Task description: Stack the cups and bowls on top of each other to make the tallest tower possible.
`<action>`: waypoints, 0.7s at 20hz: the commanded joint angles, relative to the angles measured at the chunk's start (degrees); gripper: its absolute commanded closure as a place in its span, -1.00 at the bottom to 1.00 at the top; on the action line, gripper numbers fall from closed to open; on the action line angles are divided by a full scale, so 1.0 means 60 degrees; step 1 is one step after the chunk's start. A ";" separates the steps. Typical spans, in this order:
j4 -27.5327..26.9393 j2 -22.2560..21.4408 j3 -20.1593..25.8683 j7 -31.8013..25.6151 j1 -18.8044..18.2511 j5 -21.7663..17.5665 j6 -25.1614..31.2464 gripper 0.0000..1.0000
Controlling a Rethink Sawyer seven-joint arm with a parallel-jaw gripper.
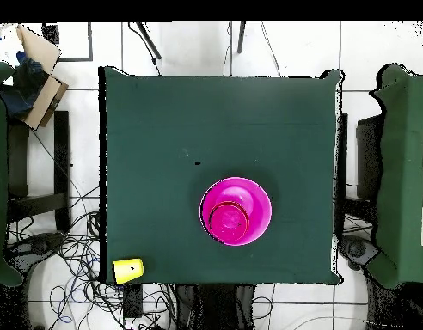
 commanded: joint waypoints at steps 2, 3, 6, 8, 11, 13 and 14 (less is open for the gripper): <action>-0.2165 0.0443 0.0967 0.1887 0.0318 0.1076 0.0548 1.00; -0.2203 0.0474 0.0972 0.1887 0.0371 0.1136 0.0553 1.00; -0.2347 0.0616 0.0989 0.1900 0.0425 0.1221 0.0492 1.00; -0.2394 0.0625 0.0995 0.1921 0.0514 0.1346 0.0532 1.00; -0.2485 0.0682 0.1011 0.1910 0.0531 0.1398 0.0545 1.00; -0.2515 0.0677 0.1022 0.1909 0.0544 0.1455 0.0575 1.00; -0.2538 0.0684 0.1031 0.1915 0.0555 0.1484 0.0581 1.00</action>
